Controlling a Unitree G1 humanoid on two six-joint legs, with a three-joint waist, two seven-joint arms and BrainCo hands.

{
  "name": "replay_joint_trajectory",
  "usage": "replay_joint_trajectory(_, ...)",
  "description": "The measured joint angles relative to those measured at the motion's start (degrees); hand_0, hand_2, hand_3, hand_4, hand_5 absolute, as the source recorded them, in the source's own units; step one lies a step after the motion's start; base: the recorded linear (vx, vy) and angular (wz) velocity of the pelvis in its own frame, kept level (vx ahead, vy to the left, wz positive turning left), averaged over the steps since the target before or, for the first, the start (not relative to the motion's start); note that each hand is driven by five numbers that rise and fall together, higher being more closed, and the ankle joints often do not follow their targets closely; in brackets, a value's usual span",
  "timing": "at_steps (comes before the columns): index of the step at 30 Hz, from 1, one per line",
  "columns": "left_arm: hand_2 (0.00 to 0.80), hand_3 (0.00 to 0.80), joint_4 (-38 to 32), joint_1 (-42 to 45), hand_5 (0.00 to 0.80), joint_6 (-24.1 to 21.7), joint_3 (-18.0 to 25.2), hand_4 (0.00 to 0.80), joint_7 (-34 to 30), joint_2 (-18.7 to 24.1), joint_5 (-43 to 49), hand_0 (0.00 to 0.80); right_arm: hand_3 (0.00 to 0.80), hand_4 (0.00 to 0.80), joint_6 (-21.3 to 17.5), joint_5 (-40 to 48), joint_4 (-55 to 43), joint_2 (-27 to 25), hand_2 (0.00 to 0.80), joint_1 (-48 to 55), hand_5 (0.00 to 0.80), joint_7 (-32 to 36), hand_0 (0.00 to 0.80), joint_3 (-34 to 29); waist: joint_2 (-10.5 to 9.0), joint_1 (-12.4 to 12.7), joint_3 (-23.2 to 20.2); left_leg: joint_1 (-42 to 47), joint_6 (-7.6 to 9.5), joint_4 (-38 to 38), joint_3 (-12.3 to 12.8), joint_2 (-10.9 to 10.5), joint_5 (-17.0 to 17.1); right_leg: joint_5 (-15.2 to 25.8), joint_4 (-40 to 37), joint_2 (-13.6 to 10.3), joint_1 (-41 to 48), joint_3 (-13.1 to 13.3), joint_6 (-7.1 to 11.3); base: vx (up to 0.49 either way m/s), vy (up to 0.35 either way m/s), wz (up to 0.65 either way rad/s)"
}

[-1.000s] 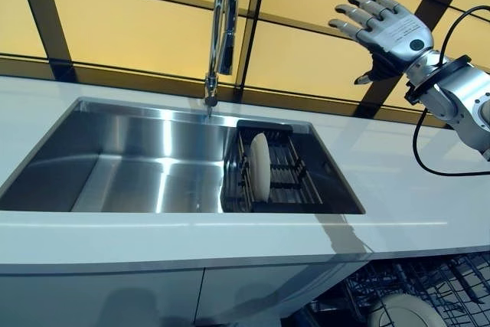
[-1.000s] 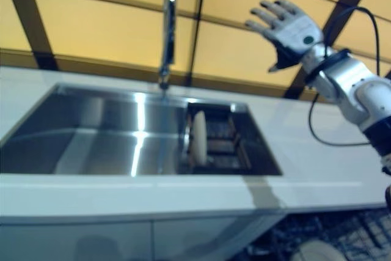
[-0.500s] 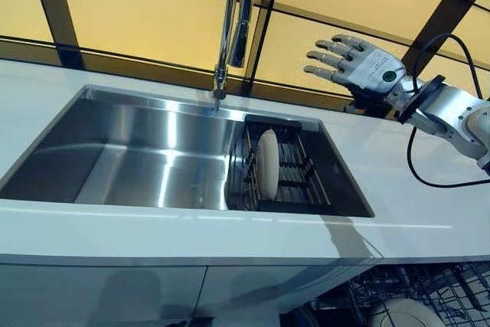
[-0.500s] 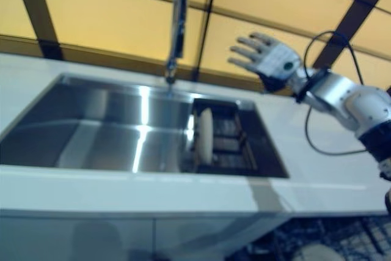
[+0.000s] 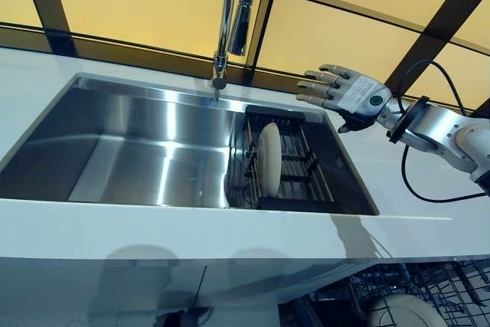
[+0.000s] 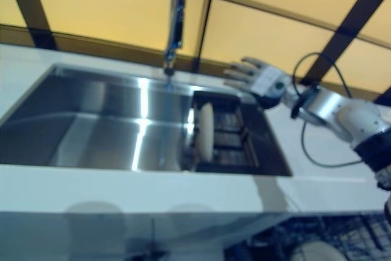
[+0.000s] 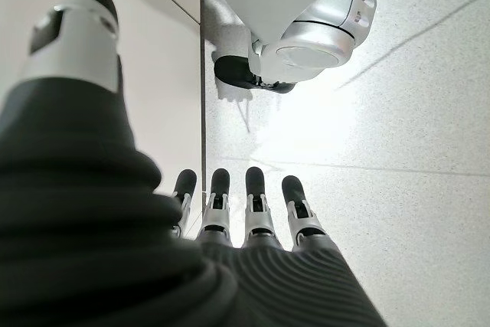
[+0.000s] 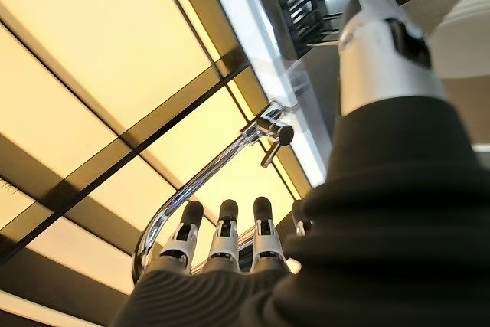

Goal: Take plates into dishwasher

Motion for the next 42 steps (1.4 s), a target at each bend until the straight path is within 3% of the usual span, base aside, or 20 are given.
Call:
replay_joint_trajectory(7,0.0,0.0,-0.97,-0.29,0.0,-0.02,0.0,0.0,-0.53,0.23,0.0,0.0,0.0,0.0,0.06,0.01,-0.77,0.87,0.0,0.88,0.0,0.31,0.0,-0.18,-0.64,0.2,3.07,-0.49,-0.01,0.03,-0.36,-0.03,0.0,0.01,-0.04,0.01,-0.13,-0.5,0.0,-0.005,-0.008,0.01)
replay_joint_trajectory(42,0.0,0.0,-0.98,-1.72,0.0,-0.04,0.15,0.0,-0.52,0.25,-0.01,0.0,0.0,0.0,0.89,0.26,-3.13,4.46,0.0,0.87,0.0,1.79,0.0,-1.44,-0.57,1.67,4.28,-1.68,0.02,0.42,-1.4,-0.38,0.02,0.06,0.03,0.0,-0.29,-2.2,0.0,0.002,0.002,0.01)
